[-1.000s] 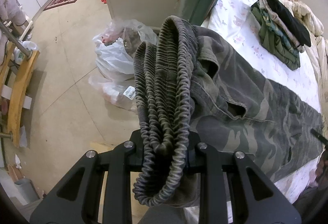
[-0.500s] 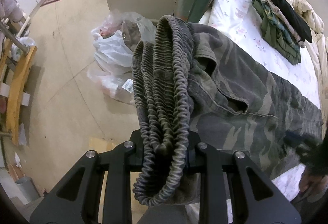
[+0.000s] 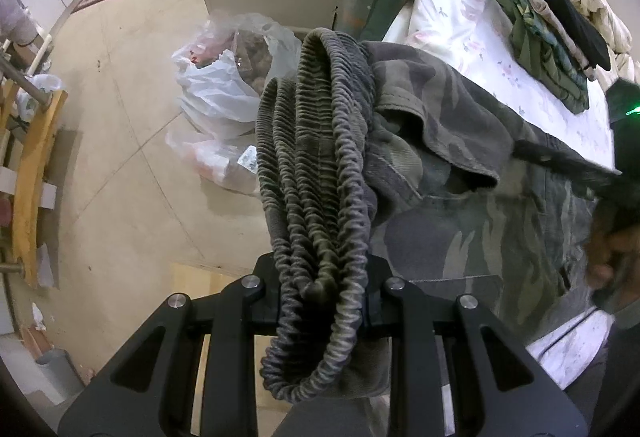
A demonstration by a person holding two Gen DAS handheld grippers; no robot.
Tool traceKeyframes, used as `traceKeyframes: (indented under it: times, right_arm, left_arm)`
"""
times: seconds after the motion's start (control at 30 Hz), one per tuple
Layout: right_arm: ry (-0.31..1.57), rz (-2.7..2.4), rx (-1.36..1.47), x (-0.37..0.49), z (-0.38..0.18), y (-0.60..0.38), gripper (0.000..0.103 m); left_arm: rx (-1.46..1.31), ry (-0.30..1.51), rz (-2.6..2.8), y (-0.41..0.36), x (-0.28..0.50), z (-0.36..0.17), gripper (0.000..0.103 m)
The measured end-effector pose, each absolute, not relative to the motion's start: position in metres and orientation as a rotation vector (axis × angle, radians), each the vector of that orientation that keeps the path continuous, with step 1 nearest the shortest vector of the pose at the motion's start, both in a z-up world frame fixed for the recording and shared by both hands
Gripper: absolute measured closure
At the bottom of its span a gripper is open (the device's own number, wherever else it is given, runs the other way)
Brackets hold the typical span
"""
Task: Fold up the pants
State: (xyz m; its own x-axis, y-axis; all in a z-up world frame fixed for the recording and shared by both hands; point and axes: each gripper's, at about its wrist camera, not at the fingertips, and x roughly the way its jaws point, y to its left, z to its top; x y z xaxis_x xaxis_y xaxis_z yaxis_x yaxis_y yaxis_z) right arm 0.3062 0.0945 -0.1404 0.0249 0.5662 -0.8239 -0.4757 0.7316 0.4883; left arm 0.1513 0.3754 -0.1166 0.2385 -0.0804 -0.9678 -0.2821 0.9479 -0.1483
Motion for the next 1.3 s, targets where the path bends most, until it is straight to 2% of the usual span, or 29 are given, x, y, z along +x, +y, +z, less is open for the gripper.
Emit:
traceKeyframes:
  times: [0.1, 0.17, 0.2, 0.23, 0.27, 0.33, 0.43, 0.6, 0.63, 0.67, 0.7, 0.87, 1.03, 1.1, 1.17, 1.3]
  right_arm:
    - [1.257, 0.748, 0.1, 0.323, -0.129, 0.075, 0.074]
    - [1.333, 0.71, 0.119, 0.334, -0.152, 0.067, 0.075]
    - [1.375, 0.67, 0.079, 0.336, -0.169, 0.068, 0.079]
    - [1.387, 0.626, 0.007, 0.336, -0.186, 0.072, 0.088]
    - [1.348, 0.626, -0.037, 0.334, -0.188, 0.072, 0.093]
    - [1.282, 0.605, -0.079, 0.326, -0.177, 0.07, 0.092]
    - [1.23, 0.624, -0.005, 0.301, -0.149, 0.037, 0.084]
    - [1.168, 0.695, 0.055, 0.244, -0.109, -0.028, 0.082]
    - [1.155, 0.696, 0.065, 0.234, -0.102, -0.045, 0.066]
    - [1.142, 0.684, 0.08, 0.225, -0.097, -0.062, 0.042]
    - [1.128, 0.672, 0.093, 0.22, -0.093, -0.07, 0.034]
    - [1.08, 0.598, 0.112, 0.183, -0.073, -0.134, 0.029]
    - [1.033, 0.515, 0.125, 0.151, -0.059, -0.197, 0.023]
    - [0.999, 0.487, 0.167, 0.145, -0.051, -0.221, 0.016]
    - [0.965, 0.439, 0.218, 0.145, -0.048, -0.242, 0.0]
    - [0.908, 0.378, 0.362, 0.152, -0.035, -0.284, 0.0]
  left_arm:
    - [-0.342, 1.329, 0.143, 0.378, 0.153, -0.118, 0.081]
    - [-0.33, 1.327, 0.149, 0.375, 0.155, -0.116, 0.082]
    - [-0.314, 1.324, 0.15, 0.372, 0.156, -0.115, 0.081]
    - [-0.303, 1.319, 0.149, 0.37, 0.155, -0.113, 0.081]
    - [-0.287, 1.312, 0.15, 0.368, 0.153, -0.111, 0.081]
    - [-0.256, 1.307, 0.153, 0.365, 0.152, -0.109, 0.081]
    - [-0.249, 1.307, 0.154, 0.364, 0.151, -0.109, 0.081]
    - [-0.225, 1.262, 0.164, 0.357, 0.152, -0.095, 0.082]
    - [-0.206, 1.253, 0.167, 0.353, 0.153, -0.091, 0.082]
    - [-0.197, 1.242, 0.167, 0.349, 0.153, -0.087, 0.082]
    - [-0.182, 1.227, 0.166, 0.344, 0.152, -0.081, 0.082]
    - [-0.104, 1.169, 0.175, 0.318, 0.15, -0.052, 0.082]
    - [-0.059, 1.103, 0.114, 0.257, 0.145, -0.007, 0.082]
    - [-0.083, 1.079, 0.067, 0.226, 0.148, 0.01, 0.082]
    - [-0.113, 1.067, 0.016, 0.189, 0.153, 0.021, 0.082]
    - [-0.119, 1.088, -0.041, 0.11, 0.166, 0.012, 0.081]
